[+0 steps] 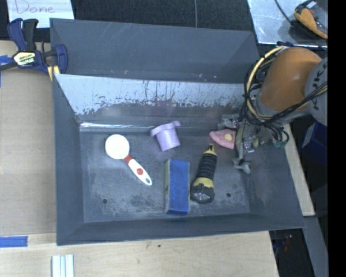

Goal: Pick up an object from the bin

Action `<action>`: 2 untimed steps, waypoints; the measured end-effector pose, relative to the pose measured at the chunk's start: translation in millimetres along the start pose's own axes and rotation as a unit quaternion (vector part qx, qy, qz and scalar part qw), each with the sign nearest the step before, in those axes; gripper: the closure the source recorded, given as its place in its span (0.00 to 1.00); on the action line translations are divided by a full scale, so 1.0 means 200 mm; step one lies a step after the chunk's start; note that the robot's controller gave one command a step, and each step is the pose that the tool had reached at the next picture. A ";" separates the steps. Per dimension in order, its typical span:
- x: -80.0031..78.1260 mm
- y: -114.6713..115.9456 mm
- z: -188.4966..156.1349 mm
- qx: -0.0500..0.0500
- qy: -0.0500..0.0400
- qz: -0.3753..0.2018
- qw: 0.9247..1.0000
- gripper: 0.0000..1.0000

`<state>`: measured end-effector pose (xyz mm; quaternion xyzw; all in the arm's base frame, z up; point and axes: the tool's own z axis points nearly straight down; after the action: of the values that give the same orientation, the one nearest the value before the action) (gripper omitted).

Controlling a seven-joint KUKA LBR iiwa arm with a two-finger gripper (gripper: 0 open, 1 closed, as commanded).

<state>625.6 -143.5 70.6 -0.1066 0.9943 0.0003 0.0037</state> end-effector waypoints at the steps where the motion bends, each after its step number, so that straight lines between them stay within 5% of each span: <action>1: -0.01 0.01 0.00 -0.015 -0.004 -0.247 0.969 0.00; 2: 0.28 0.08 -0.03 0.000 -0.013 -0.327 0.945 0.00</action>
Offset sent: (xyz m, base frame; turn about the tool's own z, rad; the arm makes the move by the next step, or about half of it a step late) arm -0.0662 -0.0058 -0.0006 -0.6656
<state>566.7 -139.5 76.1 -0.4258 0.9047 0.0007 0.0166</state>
